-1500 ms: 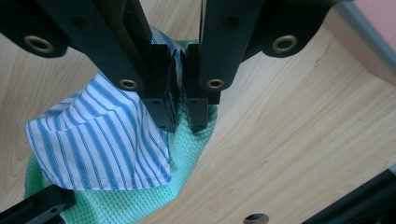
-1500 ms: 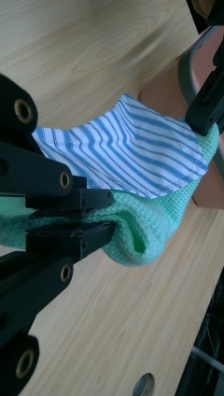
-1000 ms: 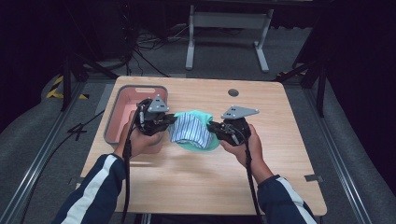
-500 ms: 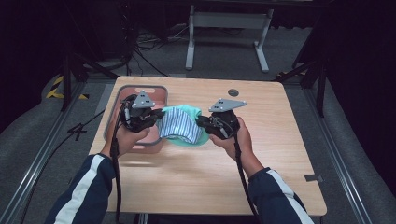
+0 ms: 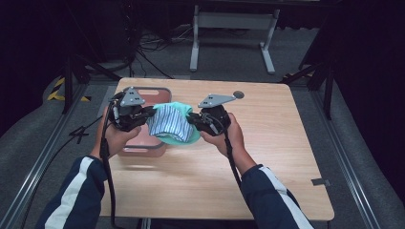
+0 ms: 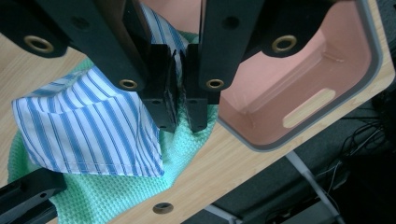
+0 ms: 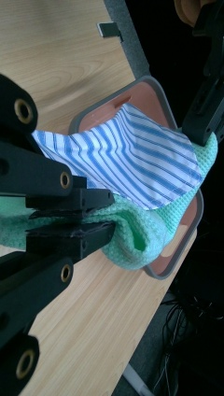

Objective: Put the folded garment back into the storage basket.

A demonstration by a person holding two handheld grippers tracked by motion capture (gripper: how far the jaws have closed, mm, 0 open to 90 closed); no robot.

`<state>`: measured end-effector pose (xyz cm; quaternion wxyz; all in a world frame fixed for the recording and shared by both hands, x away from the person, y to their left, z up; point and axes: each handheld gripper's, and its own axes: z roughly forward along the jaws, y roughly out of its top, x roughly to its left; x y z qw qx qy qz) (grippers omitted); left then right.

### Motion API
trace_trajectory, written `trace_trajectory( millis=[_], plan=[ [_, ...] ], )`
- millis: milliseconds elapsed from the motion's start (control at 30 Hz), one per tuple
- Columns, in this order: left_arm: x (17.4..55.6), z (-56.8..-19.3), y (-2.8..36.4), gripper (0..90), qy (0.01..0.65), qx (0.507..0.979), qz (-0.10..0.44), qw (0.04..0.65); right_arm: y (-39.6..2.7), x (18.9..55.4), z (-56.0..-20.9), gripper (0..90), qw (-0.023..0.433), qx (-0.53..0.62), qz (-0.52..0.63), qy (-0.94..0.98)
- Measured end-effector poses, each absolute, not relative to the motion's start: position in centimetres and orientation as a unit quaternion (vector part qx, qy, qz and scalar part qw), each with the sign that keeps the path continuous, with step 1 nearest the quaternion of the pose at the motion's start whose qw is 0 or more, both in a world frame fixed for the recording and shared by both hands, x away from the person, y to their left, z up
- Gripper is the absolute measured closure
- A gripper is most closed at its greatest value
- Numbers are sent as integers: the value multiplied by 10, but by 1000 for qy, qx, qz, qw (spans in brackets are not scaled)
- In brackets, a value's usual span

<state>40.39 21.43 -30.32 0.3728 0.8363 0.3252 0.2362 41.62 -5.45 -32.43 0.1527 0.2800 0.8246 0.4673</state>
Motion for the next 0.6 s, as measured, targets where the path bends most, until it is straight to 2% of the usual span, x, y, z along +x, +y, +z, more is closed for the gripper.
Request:
trace_trajectory(
  millis=[600],
  plan=[
    [402,-296,248,846,354,821,256,367,-16,427,-318,829,143,265,472,828]
  ],
)
